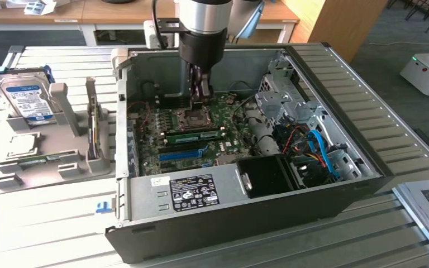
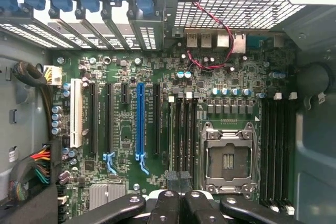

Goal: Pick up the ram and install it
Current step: 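Press down the ram until it locks into place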

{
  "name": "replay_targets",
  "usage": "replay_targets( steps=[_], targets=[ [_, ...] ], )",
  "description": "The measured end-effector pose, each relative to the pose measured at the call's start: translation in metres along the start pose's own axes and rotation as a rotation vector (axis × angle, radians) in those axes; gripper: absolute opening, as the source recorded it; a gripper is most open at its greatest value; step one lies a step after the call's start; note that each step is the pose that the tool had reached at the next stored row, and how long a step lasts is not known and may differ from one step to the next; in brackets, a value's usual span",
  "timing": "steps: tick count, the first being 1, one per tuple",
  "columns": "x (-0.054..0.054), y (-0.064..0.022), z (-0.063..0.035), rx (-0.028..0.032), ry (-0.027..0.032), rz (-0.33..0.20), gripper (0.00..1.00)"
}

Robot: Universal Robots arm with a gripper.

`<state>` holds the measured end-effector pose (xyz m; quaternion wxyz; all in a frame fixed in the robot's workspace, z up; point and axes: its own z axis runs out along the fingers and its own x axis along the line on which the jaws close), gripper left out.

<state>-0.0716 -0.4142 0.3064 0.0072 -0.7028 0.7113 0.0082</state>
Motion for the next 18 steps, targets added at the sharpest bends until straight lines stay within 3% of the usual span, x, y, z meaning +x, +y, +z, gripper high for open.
replay_targets(
  steps=[18],
  targets=[
    [0.000,-0.0008,-0.0123,-0.0011,0.0000,0.000,0.10]
  ],
)
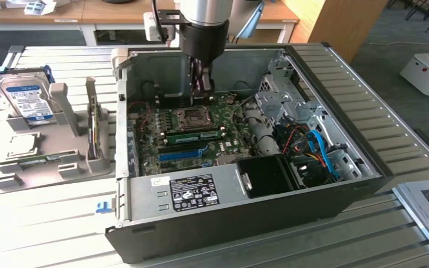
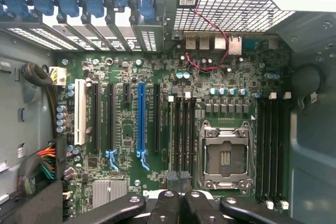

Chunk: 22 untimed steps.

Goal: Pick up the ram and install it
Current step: 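Press down the ram until it locks into place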

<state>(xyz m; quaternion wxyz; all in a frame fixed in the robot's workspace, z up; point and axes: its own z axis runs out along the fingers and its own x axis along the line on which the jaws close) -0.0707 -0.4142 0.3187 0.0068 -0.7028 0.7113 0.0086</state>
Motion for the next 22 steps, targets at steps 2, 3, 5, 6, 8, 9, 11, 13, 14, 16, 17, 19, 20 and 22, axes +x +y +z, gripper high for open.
replay_targets(
  steps=[2,3,5,6,8,9,11,13,14,16,17,19,20,22],
  targets=[
    [0.0000,-0.0002,-0.0011,-0.0004,0.0001,0.000,0.10],
    [0.0000,-0.0003,-0.0013,-0.0003,-0.0002,0.000,0.10],
    [-0.0001,-0.0003,-0.0015,-0.0004,-0.0002,0.000,0.10],
    [-0.0001,-0.0003,-0.0015,-0.0004,-0.0001,0.000,0.10],
    [0.0000,-0.0003,-0.0016,-0.0006,0.0000,0.000,0.10],
    [0.0000,-0.0003,-0.0016,-0.0005,0.0000,0.000,0.10],
    [0.0000,-0.0003,-0.0016,-0.0005,0.0000,0.000,0.10],
    [0.0000,-0.0003,-0.0016,-0.0005,0.0000,0.000,0.10],
    [0.0000,-0.0003,-0.0016,-0.0005,0.0000,0.000,0.10],
    [0.0000,-0.0003,-0.0016,-0.0005,0.0000,0.000,0.10],
    [0.0000,-0.0003,-0.0016,-0.0005,0.0001,0.001,0.10],
    [0.0000,-0.0003,-0.0016,-0.0005,0.0000,0.005,0.10],
    [0.0000,-0.0003,-0.0016,-0.0003,0.0000,0.007,0.10],
    [0.0000,-0.0003,-0.0016,-0.0002,0.0000,0.013,0.10]
  ],
)
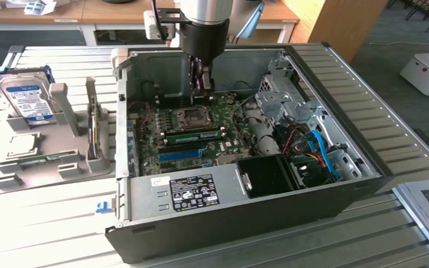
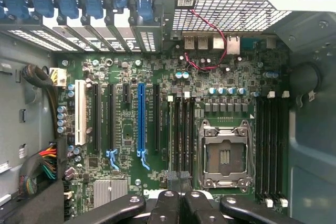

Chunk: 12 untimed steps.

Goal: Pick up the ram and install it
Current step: 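Press down the ram until it locks into place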

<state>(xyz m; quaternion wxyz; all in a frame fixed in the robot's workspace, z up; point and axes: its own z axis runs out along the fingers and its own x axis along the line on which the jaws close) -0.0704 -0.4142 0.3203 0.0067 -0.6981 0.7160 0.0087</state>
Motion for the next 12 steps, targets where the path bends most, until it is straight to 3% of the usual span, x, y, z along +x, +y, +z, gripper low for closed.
replay_targets(
  steps=[12],
  targets=[
    [0.0000,0.0000,0.0000,0.0011,-0.0002,0.050,0.10]
  ],
)
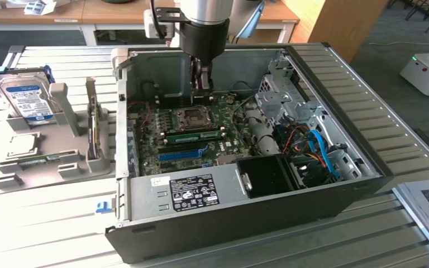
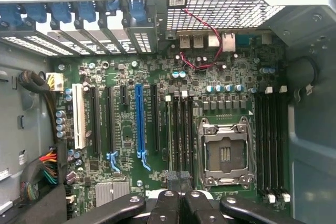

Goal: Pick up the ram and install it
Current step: 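Press down the ram until it locks into place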

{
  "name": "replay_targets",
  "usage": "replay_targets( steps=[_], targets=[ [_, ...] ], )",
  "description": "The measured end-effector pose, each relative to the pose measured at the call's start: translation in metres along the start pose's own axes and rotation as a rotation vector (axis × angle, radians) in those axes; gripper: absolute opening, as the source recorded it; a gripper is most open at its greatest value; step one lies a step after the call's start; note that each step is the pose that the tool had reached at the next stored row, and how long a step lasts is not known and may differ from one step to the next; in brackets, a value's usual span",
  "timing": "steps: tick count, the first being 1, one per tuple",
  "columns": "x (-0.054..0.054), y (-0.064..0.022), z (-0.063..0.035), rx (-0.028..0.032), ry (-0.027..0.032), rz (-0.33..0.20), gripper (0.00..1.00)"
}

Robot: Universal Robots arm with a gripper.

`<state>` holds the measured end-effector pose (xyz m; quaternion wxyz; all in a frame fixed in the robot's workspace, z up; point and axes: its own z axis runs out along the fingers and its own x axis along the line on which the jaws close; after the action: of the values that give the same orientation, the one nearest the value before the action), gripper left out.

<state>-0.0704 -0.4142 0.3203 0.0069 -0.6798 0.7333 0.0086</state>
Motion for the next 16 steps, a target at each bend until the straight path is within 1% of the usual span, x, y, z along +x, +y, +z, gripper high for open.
replay_targets(
  steps=[16],
  targets=[
    [0.0000,0.0000,0.0000,0.0031,-0.0005,0.142,0.10]
  ],
)
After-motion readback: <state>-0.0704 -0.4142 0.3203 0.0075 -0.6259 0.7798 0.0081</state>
